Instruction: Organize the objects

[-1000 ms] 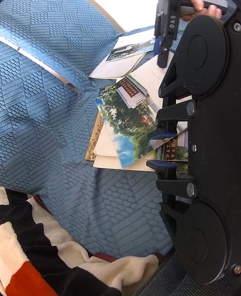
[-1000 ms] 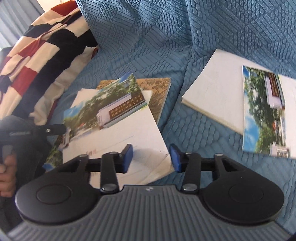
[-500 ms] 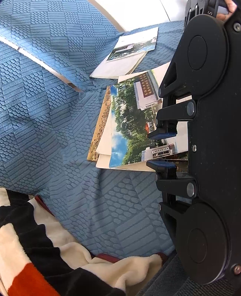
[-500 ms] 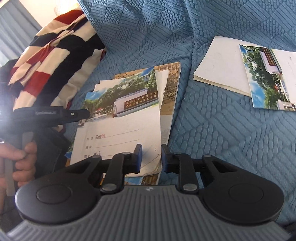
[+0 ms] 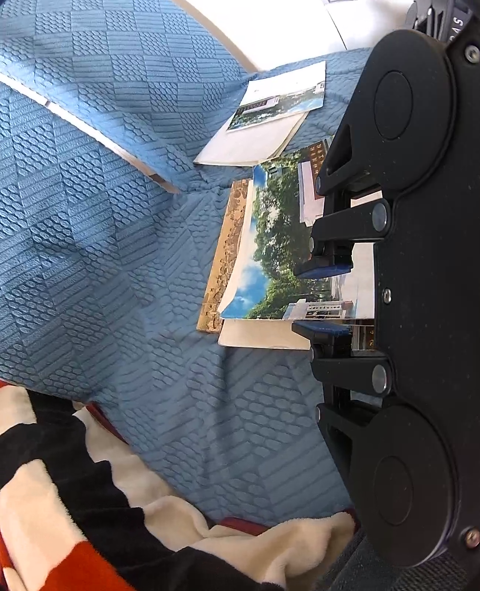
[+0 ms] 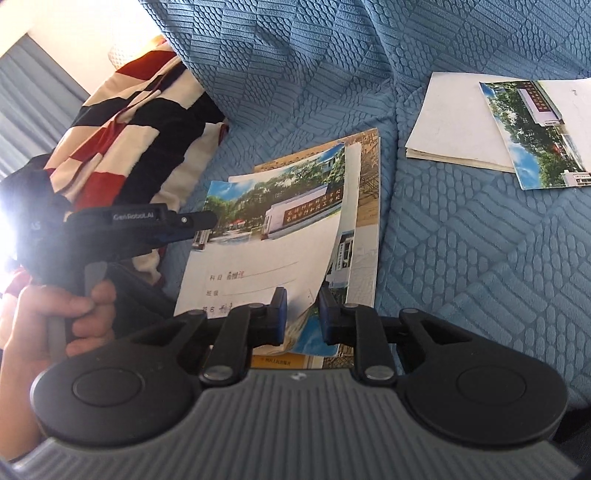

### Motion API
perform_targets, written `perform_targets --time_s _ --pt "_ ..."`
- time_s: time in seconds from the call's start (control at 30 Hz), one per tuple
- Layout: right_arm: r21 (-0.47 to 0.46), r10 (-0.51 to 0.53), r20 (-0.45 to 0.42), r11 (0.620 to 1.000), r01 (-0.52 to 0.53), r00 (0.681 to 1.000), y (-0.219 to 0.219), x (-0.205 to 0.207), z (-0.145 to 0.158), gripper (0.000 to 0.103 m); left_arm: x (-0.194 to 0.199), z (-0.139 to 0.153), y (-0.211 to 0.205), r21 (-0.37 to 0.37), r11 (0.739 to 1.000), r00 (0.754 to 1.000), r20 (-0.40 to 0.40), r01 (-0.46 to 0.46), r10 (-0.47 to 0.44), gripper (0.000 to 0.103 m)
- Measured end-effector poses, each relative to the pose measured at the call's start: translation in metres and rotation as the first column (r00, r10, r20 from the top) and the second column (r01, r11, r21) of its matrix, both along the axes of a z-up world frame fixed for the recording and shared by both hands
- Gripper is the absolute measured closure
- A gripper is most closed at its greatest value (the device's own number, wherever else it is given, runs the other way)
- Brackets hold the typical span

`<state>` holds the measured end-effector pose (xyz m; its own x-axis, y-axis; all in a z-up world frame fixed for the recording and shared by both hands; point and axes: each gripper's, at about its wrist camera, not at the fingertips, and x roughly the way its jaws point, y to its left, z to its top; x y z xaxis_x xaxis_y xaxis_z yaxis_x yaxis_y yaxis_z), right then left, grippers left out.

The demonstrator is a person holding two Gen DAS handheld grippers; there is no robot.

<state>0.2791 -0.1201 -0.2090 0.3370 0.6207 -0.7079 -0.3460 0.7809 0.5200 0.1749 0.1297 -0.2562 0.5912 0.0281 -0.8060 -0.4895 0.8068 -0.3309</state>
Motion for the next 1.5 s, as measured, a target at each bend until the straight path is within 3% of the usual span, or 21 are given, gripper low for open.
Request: perform_targets --time_s 0.3,0.57,1.0,1.37,1.5 --pt "-0.053 -0.064 -0.025 0.997 0.063 0.998 -0.003 -0.001 0.002 0.082 -0.001 0.003 -0.01 0.058 0.998 0.999 -0.022 0.028 -0.027 0.078" --pt "-0.093 -0.089 0.127 0.99 0.101 0.988 -0.004 -0.011 0.06 0.081 -0.014 0.044 -0.022 0.063 0.997 0.998 0.041 0.036 -0.038 0.074" --pt "-0.051 -0.154 0.306 0.983 0.177 0.94 -0.019 -0.04 0.139 0.081 -0.034 0.125 -0.061 0.083 0.993 0.986 0.138 0.087 -0.098 0.07" --pt "-0.066 -0.213 0.326 0.967 0.247 0.921 -0.036 -0.06 0.152 0.081 -0.048 0.157 -0.084 0.101 0.989 0.976 0.181 0.106 -0.123 0.067" --pt "-0.07 -0.236 0.319 0.96 0.271 0.918 -0.043 -0.063 0.15 0.081 -0.046 0.156 -0.085 0.057 0.991 0.972 0.195 0.123 -0.132 0.065"
